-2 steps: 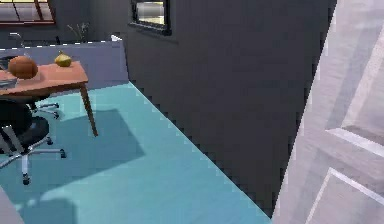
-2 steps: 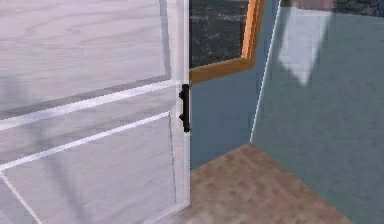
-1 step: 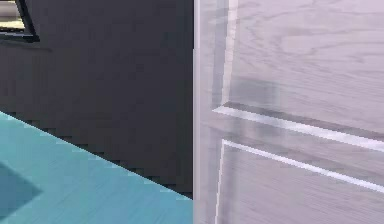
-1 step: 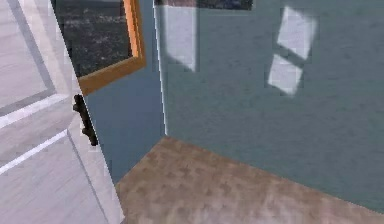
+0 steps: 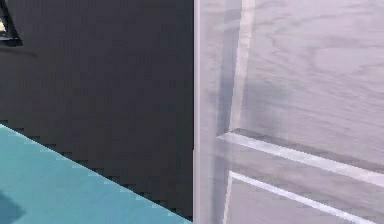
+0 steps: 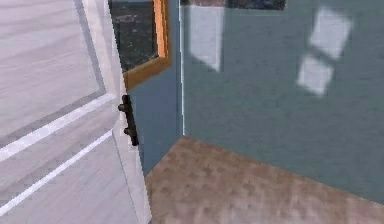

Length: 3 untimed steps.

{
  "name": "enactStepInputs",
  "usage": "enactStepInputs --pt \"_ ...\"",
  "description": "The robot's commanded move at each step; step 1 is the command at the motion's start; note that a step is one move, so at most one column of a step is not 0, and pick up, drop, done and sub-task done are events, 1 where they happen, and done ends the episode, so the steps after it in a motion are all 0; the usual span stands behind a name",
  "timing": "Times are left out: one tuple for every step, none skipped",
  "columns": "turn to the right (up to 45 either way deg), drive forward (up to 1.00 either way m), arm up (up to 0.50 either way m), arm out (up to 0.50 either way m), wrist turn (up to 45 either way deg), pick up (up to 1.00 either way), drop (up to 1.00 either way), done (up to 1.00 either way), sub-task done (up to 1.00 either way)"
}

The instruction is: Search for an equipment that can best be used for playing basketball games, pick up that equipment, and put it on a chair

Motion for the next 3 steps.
enactStepInputs --pt "6.0 0.0 0.0 0.0 0.0 0.0 0.0 0.0 0.0" --pt "0.0 0.1 0.0 0.0 0.0 0.0 0.0 0.0 0.0" --pt "-45.0 0.0 0.0 0.0 0.0 0.0 0.0 0.0 0.0"
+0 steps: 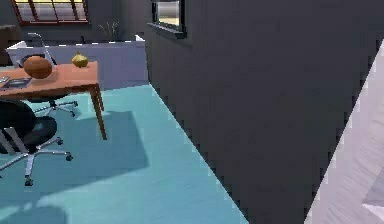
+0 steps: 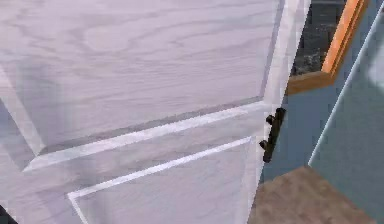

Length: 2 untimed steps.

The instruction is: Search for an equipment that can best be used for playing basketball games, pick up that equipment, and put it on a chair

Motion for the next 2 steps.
enactStepInputs --pt "-24.0 0.0 0.0 0.0 0.0 0.0 0.0 0.0 0.0" --pt "0.0 1.0 0.0 0.0 0.0 0.0 0.0 0.0 0.0"
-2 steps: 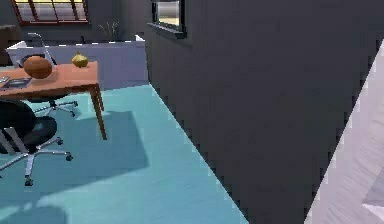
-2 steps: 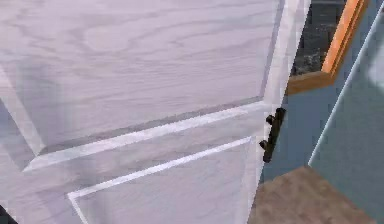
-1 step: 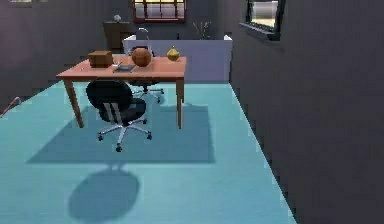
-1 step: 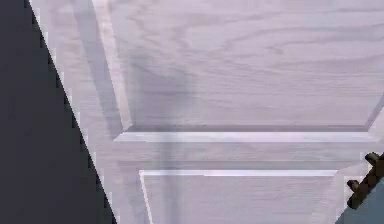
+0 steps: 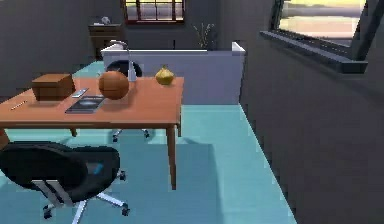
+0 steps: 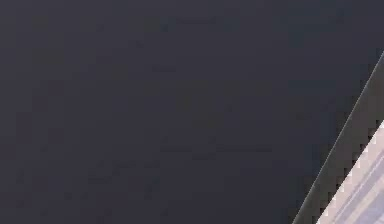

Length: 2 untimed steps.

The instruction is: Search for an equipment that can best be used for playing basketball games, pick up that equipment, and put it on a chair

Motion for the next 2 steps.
enactStepInputs --pt "0.0 0.9 0.0 0.0 0.0 0.0 0.0 0.0 0.0" --pt "-45.0 0.0 0.0 0.0 0.0 0.0 0.0 0.0 0.0"
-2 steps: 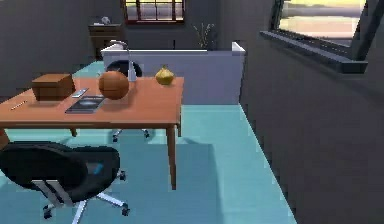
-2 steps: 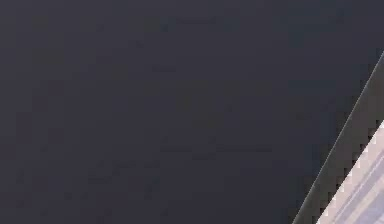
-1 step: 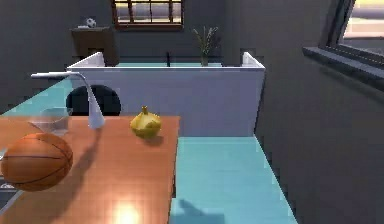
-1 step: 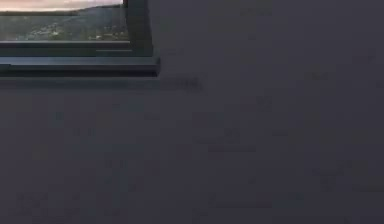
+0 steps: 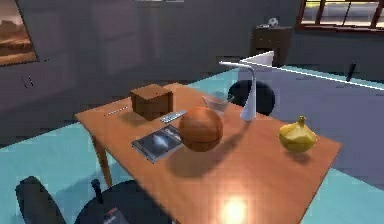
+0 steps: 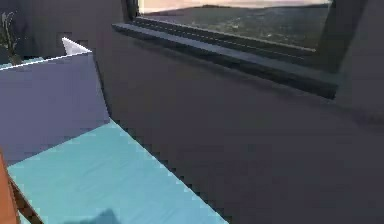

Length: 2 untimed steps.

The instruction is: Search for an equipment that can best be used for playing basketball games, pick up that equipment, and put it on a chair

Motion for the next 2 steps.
enactStepInputs --pt "-45.0 0.0 0.0 0.0 0.0 0.0 0.0 0.0 0.0" --pt "-36.0 0.0 0.0 0.0 0.0 0.0 0.0 0.0 0.0"
